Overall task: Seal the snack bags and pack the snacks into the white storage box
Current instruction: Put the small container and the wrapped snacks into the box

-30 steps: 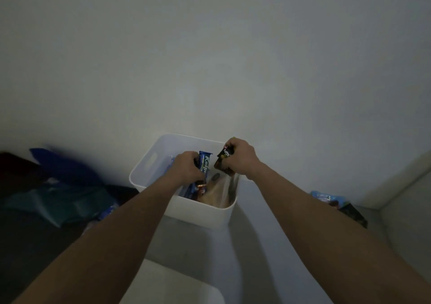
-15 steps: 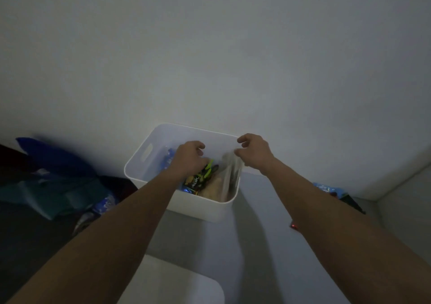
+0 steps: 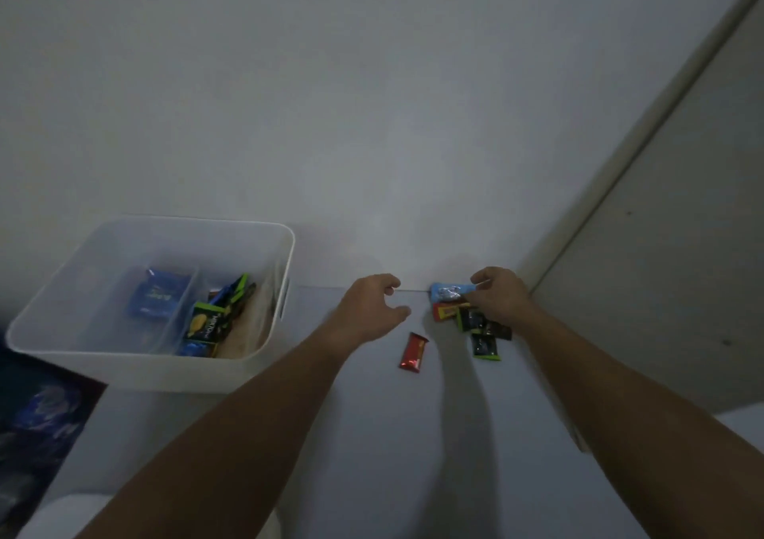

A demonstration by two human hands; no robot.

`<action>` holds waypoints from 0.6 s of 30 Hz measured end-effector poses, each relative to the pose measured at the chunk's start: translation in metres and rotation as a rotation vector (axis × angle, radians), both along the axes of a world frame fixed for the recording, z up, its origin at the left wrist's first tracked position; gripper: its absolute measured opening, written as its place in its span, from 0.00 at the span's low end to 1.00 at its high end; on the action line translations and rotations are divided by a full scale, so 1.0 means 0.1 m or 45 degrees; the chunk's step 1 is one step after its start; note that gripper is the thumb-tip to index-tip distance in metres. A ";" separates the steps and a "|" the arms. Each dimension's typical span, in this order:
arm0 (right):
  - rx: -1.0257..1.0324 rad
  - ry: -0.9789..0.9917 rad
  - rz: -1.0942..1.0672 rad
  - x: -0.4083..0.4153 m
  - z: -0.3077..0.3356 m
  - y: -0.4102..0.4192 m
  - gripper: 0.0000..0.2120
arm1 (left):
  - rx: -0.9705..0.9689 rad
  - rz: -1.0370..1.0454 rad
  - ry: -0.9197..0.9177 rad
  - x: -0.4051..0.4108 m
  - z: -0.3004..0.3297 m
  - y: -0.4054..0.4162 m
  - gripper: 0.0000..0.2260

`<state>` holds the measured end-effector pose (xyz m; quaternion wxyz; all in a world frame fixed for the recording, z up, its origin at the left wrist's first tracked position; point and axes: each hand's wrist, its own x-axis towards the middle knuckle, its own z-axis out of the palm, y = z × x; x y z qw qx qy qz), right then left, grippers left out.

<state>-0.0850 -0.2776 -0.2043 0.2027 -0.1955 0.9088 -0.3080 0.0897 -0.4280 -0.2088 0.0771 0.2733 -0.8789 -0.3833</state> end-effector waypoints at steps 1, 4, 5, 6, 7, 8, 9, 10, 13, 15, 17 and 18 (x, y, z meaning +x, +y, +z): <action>0.027 0.018 0.000 -0.10 -0.10 0.10 0.14 | 0.001 -0.018 -0.044 -0.07 -0.11 0.09 0.26; 0.127 0.080 0.057 -0.29 -0.37 0.35 0.14 | -0.003 -0.063 -0.138 -0.23 -0.45 0.32 0.32; 0.145 0.083 0.085 -0.33 -0.47 0.42 0.17 | -0.031 -0.089 -0.160 -0.28 -0.55 0.39 0.33; 0.166 0.082 0.119 -0.34 -0.53 0.48 0.20 | -0.079 -0.118 -0.187 -0.32 -0.66 0.44 0.35; 0.193 0.082 0.155 -0.35 -0.62 0.54 0.24 | -0.142 -0.141 -0.213 -0.37 -0.75 0.48 0.37; 0.221 0.108 0.188 -0.34 -0.68 0.58 0.28 | -0.210 -0.156 -0.242 -0.41 -0.85 0.52 0.38; 0.239 0.151 0.227 -0.33 -0.76 0.62 0.33 | -0.283 -0.171 -0.261 -0.45 -0.96 0.56 0.39; 0.259 0.204 0.267 -0.33 -0.84 0.64 0.37 | -0.349 -0.188 -0.267 -0.48 -1.08 0.59 0.39; 0.273 0.332 0.361 -0.31 -1.10 0.66 0.42 | -0.532 -0.271 -0.322 -0.58 -1.36 0.63 0.39; 0.272 0.360 0.364 -0.33 -1.25 0.65 0.43 | -0.594 -0.300 -0.386 -0.65 -1.51 0.63 0.37; 0.250 0.385 0.369 -0.39 -1.40 0.64 0.43 | -0.670 -0.288 -0.352 -0.72 -1.62 0.62 0.36; 0.234 0.409 0.381 -0.41 -1.44 0.63 0.43 | -0.710 -0.280 -0.316 -0.75 -1.66 0.60 0.36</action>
